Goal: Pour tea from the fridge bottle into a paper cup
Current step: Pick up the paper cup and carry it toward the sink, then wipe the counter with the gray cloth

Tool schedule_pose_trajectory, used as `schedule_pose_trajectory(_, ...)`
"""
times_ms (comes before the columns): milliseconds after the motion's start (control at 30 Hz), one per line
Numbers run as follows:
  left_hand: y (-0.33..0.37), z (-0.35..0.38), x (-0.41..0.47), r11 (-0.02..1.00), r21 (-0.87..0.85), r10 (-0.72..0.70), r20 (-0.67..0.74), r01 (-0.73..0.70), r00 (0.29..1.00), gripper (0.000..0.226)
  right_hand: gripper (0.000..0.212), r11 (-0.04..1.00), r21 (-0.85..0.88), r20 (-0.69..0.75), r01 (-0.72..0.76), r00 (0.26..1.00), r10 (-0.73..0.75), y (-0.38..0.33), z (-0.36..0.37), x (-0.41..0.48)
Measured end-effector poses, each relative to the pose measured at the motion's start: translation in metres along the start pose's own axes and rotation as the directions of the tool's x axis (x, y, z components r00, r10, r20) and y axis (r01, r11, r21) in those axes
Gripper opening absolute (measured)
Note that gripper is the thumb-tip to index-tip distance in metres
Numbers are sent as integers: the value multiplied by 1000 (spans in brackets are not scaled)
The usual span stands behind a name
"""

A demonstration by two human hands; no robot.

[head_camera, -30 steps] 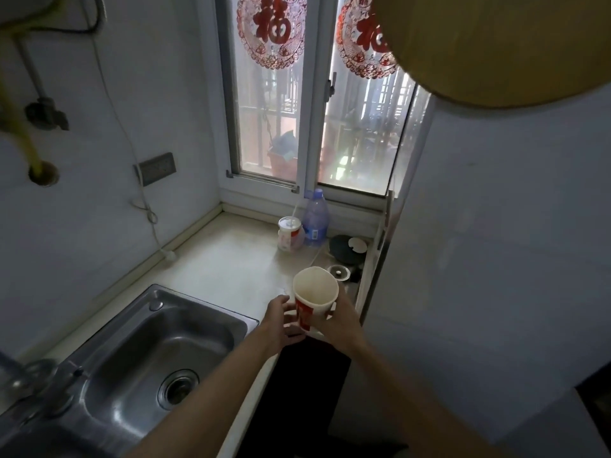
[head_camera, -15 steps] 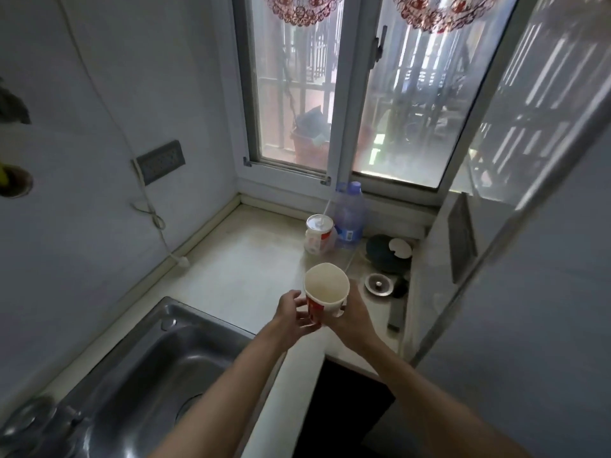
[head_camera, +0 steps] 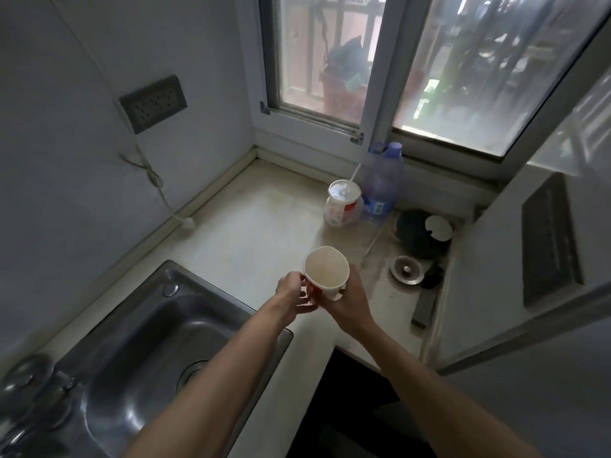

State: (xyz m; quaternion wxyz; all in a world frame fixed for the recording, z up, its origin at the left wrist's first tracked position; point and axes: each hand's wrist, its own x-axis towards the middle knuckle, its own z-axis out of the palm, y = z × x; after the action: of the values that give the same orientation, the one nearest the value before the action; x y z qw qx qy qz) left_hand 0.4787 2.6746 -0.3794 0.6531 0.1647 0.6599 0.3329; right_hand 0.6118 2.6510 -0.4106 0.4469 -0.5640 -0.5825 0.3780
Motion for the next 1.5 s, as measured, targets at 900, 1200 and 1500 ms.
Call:
schedule_pose_trajectory(900, -5, -8, 42, 999, -17, -36, -37, 35, 999, 35, 80, 999, -31, 98, -15, 995, 18, 57, 25, 31)
schedule_pose_trajectory(1200, 24, -20, 25, 952, 293, 122, -117, -83, 986, 29, 120, 979, -199, 223, -40, 971, 86, 41, 2, 31)
schedule_pose_trajectory(1500, 81, -13, -27, 285, 914, 594, 68, -288, 801, 46, 81, 988, -155, 231, -2, 972, 38, -36, -34, 50)
